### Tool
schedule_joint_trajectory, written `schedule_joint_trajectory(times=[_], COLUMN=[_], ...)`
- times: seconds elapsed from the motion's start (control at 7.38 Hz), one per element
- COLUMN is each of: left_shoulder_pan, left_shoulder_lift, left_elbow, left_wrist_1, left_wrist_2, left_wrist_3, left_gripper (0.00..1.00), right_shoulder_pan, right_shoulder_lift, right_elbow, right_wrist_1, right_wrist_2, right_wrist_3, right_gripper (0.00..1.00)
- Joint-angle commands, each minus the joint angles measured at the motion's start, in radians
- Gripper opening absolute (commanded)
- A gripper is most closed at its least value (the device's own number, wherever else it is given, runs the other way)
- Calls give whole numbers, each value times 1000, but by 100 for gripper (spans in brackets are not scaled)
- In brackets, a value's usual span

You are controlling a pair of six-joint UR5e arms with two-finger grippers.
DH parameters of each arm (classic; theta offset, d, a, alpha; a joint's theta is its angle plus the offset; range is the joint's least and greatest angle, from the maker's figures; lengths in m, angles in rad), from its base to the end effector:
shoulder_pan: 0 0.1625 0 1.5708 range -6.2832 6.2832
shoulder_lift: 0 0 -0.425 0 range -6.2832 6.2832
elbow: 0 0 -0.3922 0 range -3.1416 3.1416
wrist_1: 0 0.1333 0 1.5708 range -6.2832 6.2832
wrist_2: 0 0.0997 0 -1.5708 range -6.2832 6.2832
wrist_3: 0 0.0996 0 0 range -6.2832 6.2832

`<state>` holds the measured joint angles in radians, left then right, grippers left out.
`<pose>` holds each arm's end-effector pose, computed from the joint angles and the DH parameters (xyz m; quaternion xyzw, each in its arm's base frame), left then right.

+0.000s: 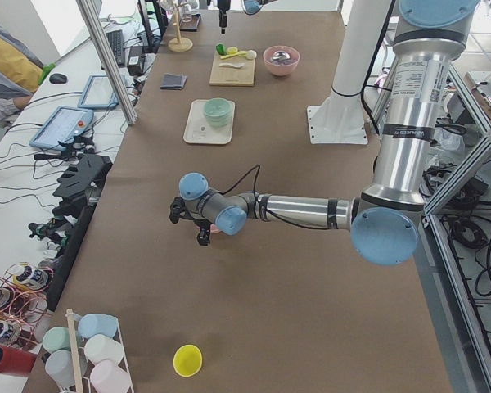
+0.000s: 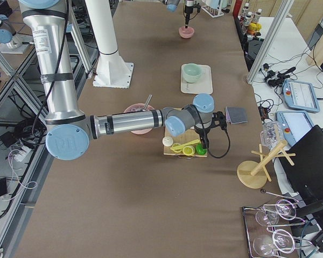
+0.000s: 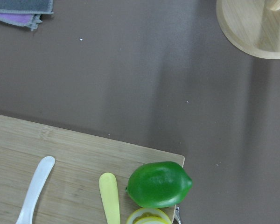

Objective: Stack pink bowl on green and place spoon
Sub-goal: 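Grasp the pink bowl rim with the left gripper while the right reaches forward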

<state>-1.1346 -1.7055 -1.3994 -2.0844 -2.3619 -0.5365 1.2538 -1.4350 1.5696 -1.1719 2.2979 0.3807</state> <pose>0.1841 -0.5428 0.6145 0.0177 0.4329 0.0460 0.9001 -0.1139 -0.5624 0.5443 0.1143 -0.4066 -0.0650 0.9041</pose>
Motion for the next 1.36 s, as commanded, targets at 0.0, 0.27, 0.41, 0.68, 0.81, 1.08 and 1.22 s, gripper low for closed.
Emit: schedule_joint_trajectory(times=[0.0,0.27,0.41,0.68,0.81,1.08,1.22], left_shoulder_pan=[1,3,16,22,22,24,51], left_shoulder_lift=[-6,-8,-11,-38,-71,-201,-273], left_elbow=[7,5,5,-10,-44,-102,-124], left_wrist_1=[-9,-32,-54,-63,-56,-49,-49], left_wrist_2=[-7,-7,-8,-37,-121,-139,-135], left_wrist_3=[-16,-52,-81,-146,-201,-441,-549], left_gripper=[36,5,0,0,0,0,0], right_shoulder_pan=[-7,-7,-7,-8,-20,-88,-121], right_shoulder_lift=[1,-1,-2,20,25,24,25], right_elbow=[3,15,17,24,30,58,67], right_wrist_1=[1,0,1,1,0,3,3], right_wrist_2=[2,5,3,9,9,0,0], right_wrist_3=[0,0,0,1,13,186,235], right_gripper=[95,98,98,99,99,98,98])
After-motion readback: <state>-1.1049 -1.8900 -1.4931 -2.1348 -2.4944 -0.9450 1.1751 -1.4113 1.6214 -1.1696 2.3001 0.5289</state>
